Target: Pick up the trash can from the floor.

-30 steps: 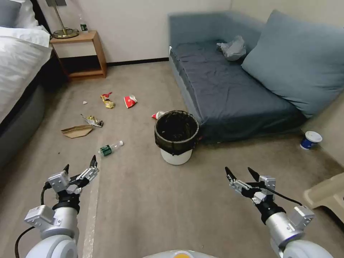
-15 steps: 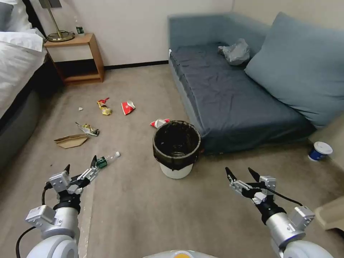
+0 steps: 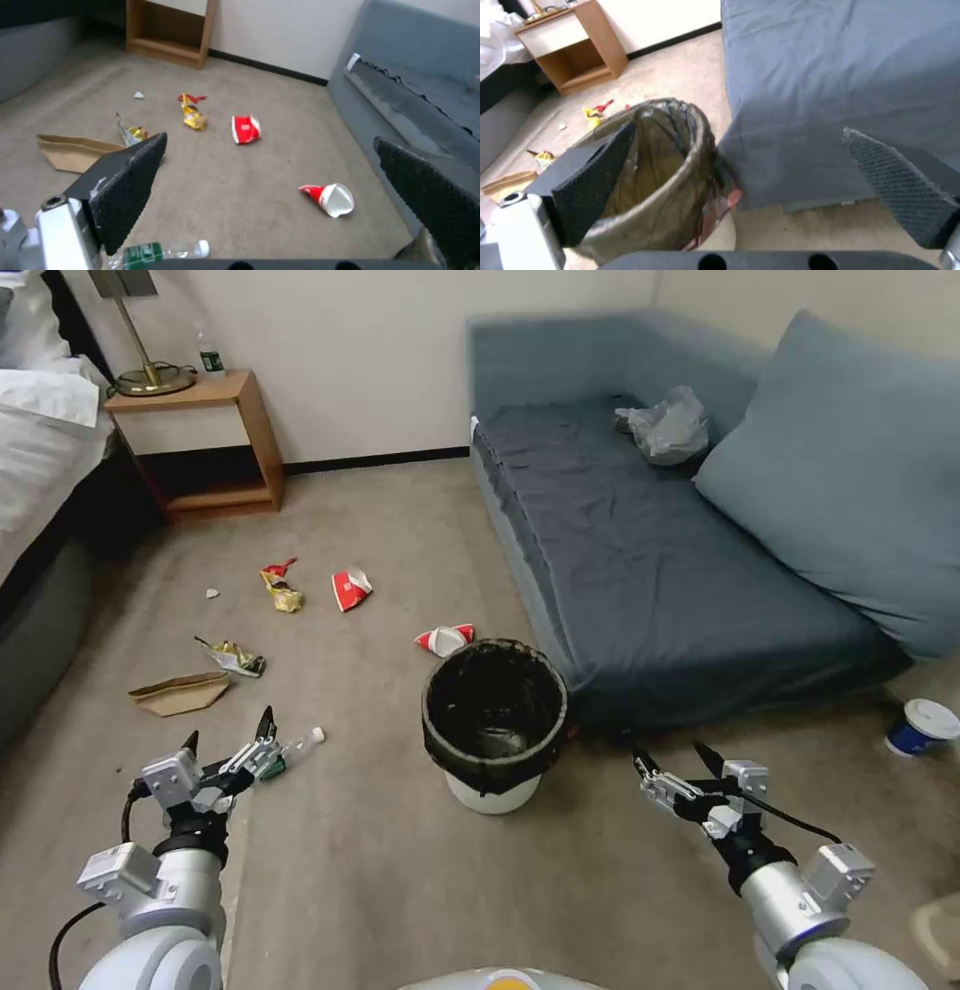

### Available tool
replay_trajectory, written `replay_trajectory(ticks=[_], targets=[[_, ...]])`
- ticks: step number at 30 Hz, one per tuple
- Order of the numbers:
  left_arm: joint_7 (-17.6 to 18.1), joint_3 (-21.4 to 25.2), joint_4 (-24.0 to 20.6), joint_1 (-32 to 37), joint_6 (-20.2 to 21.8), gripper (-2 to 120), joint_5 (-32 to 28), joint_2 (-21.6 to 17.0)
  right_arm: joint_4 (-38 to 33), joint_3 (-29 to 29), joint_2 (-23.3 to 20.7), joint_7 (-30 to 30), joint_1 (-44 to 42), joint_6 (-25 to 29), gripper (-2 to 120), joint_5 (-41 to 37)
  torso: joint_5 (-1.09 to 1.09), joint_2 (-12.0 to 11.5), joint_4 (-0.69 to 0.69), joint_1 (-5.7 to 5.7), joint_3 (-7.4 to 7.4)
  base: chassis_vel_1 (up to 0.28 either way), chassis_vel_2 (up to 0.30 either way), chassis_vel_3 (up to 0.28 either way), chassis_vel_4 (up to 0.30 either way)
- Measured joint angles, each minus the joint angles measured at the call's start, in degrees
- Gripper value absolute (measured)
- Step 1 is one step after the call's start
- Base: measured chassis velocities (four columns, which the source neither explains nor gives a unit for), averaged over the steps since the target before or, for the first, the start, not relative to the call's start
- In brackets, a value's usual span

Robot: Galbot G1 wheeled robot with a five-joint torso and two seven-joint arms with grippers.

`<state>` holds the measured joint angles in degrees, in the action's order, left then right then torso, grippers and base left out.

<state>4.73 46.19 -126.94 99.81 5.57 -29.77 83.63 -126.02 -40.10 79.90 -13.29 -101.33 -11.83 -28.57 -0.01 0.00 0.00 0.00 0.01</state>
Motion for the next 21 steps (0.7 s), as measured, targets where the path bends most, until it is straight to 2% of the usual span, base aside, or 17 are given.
replay_trajectory(ticks=[15, 20, 21], targets=[[-0.2, 0.0, -0.8, 0.1, 0.2, 100, -0.5, -0.7, -0.7, -0.3, 0.1, -0.7, -0.5, 0.2, 100, -0.2, 0.0, 0.0, 0.01, 0.0, -0.01, -0.014, 0.015, 0.013, -0.017], [0.3, -0.5, -2.2, -0.8, 3.4, 100, -3.0, -2.6, -0.7, -0.3, -0.1, -0.7, -0.4, 0.2, 100, -0.2, 0.0, 0.0, 0.0, -0.01, -0.01, 0.0, 0.0, 0.0, 0.0], [1.0, -0.7, -3.0, -1.2, 5.3, 100, -4.7, -3.8, -0.7, -0.1, -0.4, -0.7, -0.2, 0.2, 100, -0.2, 0.0, 0.0, 0.0, 0.0, -0.01, 0.0, 0.0, 0.0, 0.0]])
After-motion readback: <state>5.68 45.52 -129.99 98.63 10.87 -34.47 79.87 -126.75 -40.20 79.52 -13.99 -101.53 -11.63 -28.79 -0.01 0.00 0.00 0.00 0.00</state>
